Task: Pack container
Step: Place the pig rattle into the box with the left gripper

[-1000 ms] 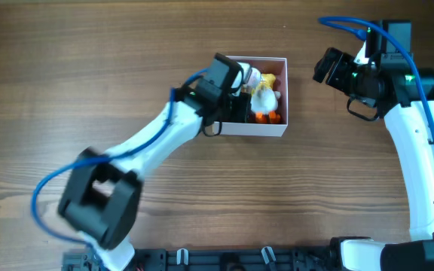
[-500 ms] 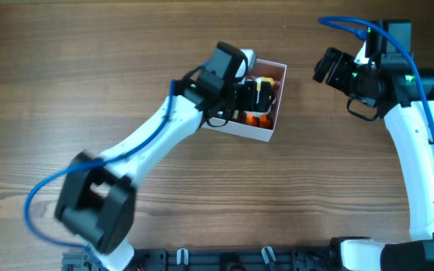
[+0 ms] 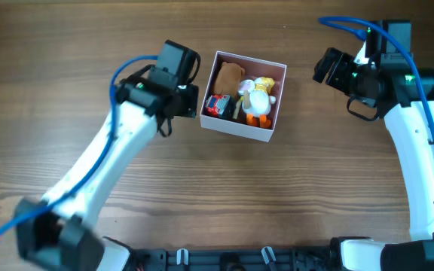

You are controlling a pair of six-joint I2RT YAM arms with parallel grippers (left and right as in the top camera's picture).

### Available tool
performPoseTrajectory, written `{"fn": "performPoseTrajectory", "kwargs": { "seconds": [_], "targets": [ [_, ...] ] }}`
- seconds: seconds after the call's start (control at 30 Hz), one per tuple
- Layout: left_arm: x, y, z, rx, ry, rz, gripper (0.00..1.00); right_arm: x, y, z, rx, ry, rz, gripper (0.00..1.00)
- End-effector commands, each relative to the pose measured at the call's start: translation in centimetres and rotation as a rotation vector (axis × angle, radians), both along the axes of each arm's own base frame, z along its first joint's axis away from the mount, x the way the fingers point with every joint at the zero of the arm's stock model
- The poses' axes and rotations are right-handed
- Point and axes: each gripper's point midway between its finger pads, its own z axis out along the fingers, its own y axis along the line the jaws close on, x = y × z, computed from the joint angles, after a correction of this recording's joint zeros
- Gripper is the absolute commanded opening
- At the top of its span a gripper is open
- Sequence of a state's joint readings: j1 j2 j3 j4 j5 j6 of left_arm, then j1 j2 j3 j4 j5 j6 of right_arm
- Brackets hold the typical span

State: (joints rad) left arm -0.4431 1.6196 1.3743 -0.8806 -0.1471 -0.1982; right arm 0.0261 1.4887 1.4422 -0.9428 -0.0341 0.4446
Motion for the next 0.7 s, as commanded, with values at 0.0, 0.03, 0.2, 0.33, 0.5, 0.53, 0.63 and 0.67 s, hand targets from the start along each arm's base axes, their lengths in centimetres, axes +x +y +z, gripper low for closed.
{"fn": "performPoseTrajectory", "kwargs": {
  "seconds": [0.0,0.03,0.2,0.33,0.5,0.53,0.63,0.67],
  "targets": [
    [1.4,0.5,-6.7,0.081,0.102,-0.007,0.04,0.0,0.1,-0.6,0.014,0.017,-0.002,1.00],
    [1.5,0.4,-8.6,0.098,0.138,-0.011,0.04,0.0,0.1,-0.6,0.014,0.017,-0.002,1.00],
    [-0.5,-2.1,-14.5,0.052,0.313,-0.074,0.04,0.0,0.1,-0.6,0.014,0.017,-0.002,1.00],
    [-0.7,-3.8,-13.6,0.031,0.284,-0.116,0.04,0.0,0.1,-0.6,0.014,0.017,-0.002,0.99],
    [-1.1,-5.2,-12.8,0.025,0.261,-0.151,0.04,0.0,0.1,-0.6,0.014,0.017,-0.002,1.00],
    [-1.2,-5.4,-12.7,0.024,0.259,-0.158,0.04,0.0,0.1,-0.6,0.014,0.017,-0.002,1.00],
    [-1.5,-5.9,-12.5,0.023,0.254,-0.168,0.04,0.0,0.1,-0.6,0.014,0.017,-0.002,1.00],
    [-1.7,-6.2,-12.4,0.015,0.259,-0.174,0.04,0.0,0.1,-0.6,0.014,0.017,-0.002,1.00]
  ]
}}
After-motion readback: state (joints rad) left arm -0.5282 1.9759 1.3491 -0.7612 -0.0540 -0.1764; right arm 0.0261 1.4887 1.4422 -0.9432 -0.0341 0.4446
